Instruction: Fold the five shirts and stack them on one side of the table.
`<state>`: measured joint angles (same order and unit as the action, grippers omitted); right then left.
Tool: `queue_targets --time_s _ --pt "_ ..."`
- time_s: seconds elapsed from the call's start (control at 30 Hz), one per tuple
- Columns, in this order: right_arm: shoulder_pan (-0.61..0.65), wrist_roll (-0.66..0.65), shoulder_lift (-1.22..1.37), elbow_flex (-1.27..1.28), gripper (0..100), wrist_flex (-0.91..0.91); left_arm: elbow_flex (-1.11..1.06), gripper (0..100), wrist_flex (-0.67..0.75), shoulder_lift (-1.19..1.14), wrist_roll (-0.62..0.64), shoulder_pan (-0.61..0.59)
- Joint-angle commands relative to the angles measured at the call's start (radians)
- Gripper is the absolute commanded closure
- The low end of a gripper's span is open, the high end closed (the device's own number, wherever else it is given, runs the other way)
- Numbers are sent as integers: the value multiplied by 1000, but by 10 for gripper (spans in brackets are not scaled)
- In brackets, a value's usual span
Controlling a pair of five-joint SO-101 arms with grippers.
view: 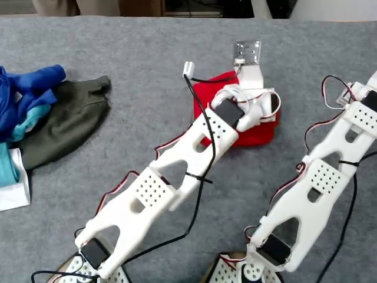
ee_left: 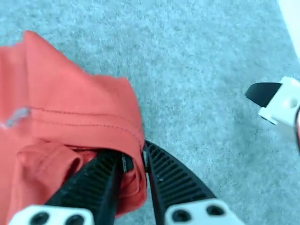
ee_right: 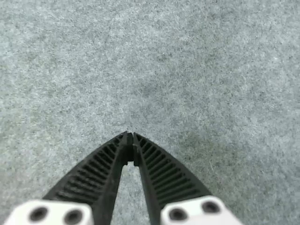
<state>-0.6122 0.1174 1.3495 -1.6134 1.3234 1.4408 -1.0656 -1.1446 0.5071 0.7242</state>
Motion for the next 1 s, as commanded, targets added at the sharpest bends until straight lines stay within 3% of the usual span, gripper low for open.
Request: queue_targets --time_s 0.0,0.43,0.53,0.73,0.97 --pt "-15 5 -8 -44 993 -17 14 978 20 21 3 12" --pt "-15 5 -8 -44 993 -17 15 891 0 28 5 31" --pt "-15 5 -8 -44 993 -17 72 845 -35 30 5 -20" --pt "-15 5 -8 -44 993 -17 226 844 -186 19 5 -164" --pt "-13 5 -8 -44 993 -18 169 984 -144 -41 5 -224"
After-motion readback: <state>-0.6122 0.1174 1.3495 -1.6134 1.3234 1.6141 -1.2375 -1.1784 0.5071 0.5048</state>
